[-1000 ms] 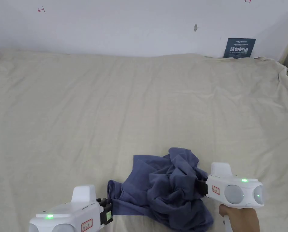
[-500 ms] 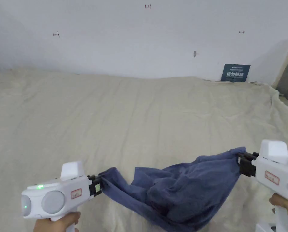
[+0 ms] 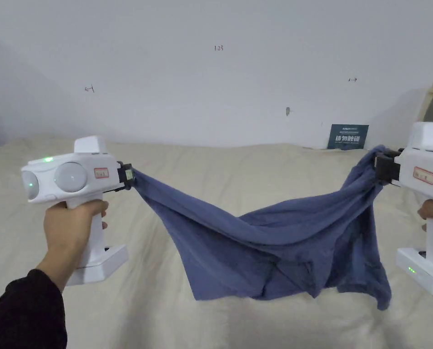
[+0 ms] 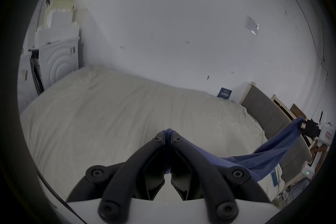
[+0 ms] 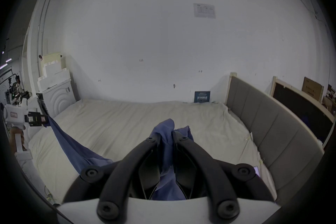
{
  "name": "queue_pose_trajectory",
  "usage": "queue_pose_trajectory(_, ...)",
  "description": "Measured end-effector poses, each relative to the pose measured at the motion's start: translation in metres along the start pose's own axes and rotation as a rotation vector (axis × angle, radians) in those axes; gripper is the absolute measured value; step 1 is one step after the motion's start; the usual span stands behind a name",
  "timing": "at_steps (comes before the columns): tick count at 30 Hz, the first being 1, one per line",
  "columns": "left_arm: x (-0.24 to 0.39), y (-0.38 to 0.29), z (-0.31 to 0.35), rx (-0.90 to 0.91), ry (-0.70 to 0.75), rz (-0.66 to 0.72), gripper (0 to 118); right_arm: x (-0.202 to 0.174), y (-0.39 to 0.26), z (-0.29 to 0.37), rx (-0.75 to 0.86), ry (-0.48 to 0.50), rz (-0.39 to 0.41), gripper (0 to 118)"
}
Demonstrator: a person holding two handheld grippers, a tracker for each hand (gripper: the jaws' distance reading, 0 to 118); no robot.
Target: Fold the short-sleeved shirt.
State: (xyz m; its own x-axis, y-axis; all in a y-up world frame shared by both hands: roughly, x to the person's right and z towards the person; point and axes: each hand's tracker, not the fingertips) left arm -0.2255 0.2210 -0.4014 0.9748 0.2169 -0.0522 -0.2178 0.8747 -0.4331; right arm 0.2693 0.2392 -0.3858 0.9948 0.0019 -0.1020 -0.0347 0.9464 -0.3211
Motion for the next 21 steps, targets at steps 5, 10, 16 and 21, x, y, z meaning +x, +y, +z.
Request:
queue_pose_trajectory(5,0.020,0.057,-0.008,0.089,0.055,-0.128,2,0.001,0.045,-0.024,0.060,-0.065,0.019,9)
queue_pose_trajectory(10,0.033,0.100,-0.022,0.184,0.128,-0.242,2,0.002,0.077,-0.048,0.129,-0.130,0.047,9)
queue_pose_trajectory(16,0.032,0.114,-0.044,0.217,0.141,-0.255,2,0.001,0.081,-0.079,0.163,-0.176,0.057,9)
queue_pose_trajectory(21,0.019,0.072,-0.073,0.201,0.163,-0.270,2,-0.007,0.041,-0.099,0.145,-0.202,0.070,9)
